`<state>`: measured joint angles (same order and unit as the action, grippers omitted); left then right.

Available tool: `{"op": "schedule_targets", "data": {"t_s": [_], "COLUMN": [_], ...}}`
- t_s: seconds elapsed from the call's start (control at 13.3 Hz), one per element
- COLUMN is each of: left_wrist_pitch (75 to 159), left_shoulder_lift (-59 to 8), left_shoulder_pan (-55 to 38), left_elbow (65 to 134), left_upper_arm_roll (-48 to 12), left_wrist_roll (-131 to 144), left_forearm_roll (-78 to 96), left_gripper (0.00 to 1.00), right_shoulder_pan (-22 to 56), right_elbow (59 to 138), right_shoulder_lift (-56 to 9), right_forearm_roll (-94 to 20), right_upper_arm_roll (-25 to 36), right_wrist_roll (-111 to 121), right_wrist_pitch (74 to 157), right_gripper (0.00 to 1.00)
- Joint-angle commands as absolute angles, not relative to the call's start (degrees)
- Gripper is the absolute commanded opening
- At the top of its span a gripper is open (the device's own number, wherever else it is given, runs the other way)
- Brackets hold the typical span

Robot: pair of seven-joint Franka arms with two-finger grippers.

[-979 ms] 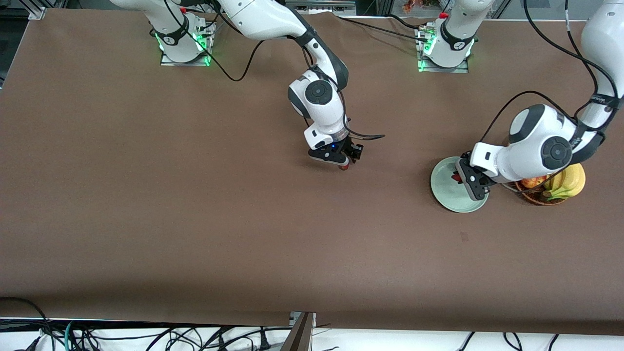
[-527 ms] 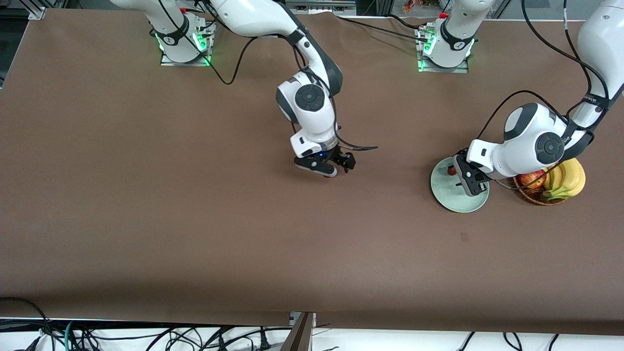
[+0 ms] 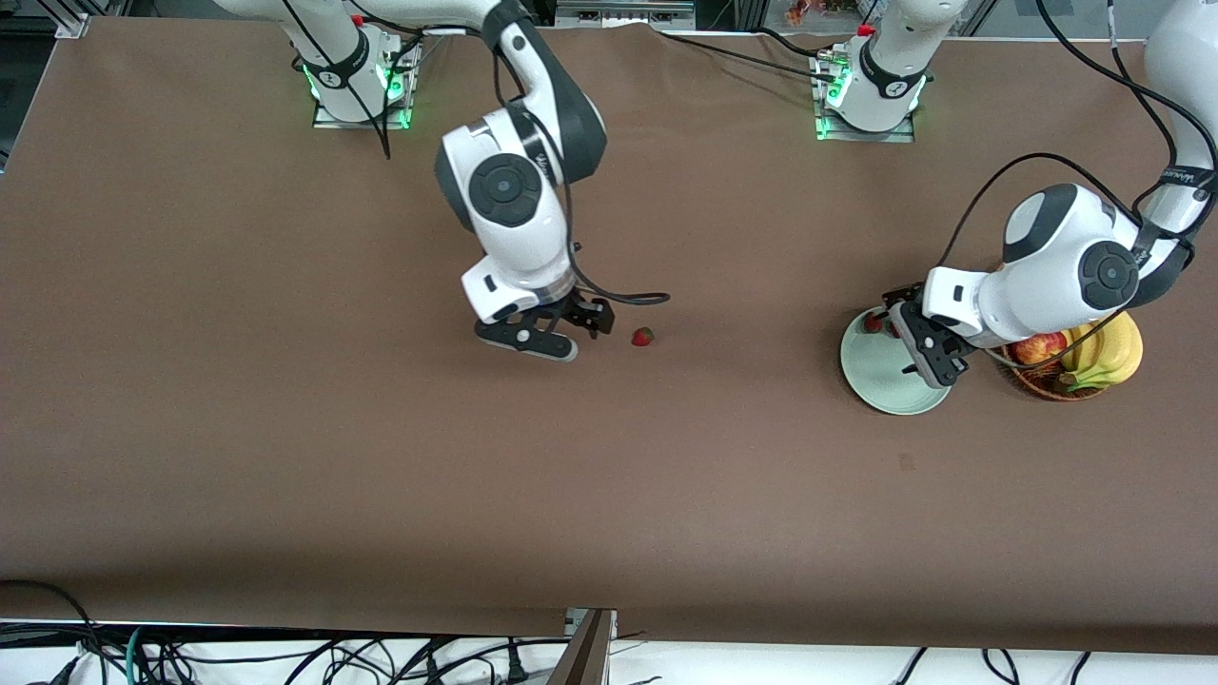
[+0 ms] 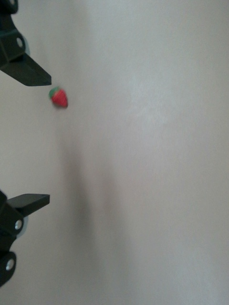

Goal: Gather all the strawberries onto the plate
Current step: 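Reach the left gripper to the last strawberry while the right gripper retracts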

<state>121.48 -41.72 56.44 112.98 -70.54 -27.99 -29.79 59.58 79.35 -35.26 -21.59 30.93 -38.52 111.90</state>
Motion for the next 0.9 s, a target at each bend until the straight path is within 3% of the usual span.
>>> {"op": "schedule_targets", "data": {"t_s": [0.0, 0.23, 0.38, 0.68, 0.83], "left_wrist_pitch": [120.15, 126.35, 131.03, 142.36, 142.38], "left_shoulder_lift": [-41.31, -41.31, -42.01, -42.19, -42.19], "left_shoulder_pan": [41.89, 29.13, 21.14, -1.44, -5.18], "left_elbow": [108.12, 106.26, 106.61, 104.16, 103.27], "left_upper_arm_roll": [-66.81, -58.82, -53.82, -37.04, -35.77], "left_wrist_roll": [-8.78, 0.16, 7.77, 27.30, 34.86], "left_forearm_roll": [-29.26, -29.27, -29.27, -32.43, -32.43], "left_gripper": [1.00, 1.00, 1.00, 1.00, 1.00], "right_shoulder_pan": [59.59, 57.32, 53.90, 33.29, 22.63], "right_elbow": [86.02, 94.37, 97.55, 98.09, 97.91], "right_shoulder_lift": [-27.54, -17.61, -10.93, -2.65, -0.80], "right_forearm_roll": [-22.15, -20.84, -13.75, -5.37, -5.27], "right_upper_arm_roll": [33.04, 33.14, 30.95, 13.85, 7.14], "right_wrist_roll": [-30.09, -25.32, -22.17, -17.78, -12.16], "right_wrist_pitch": [108.55, 106.53, 103.38, 96.52, 94.66], "right_gripper": [1.00, 1.00, 1.00, 1.00, 1.00]}}
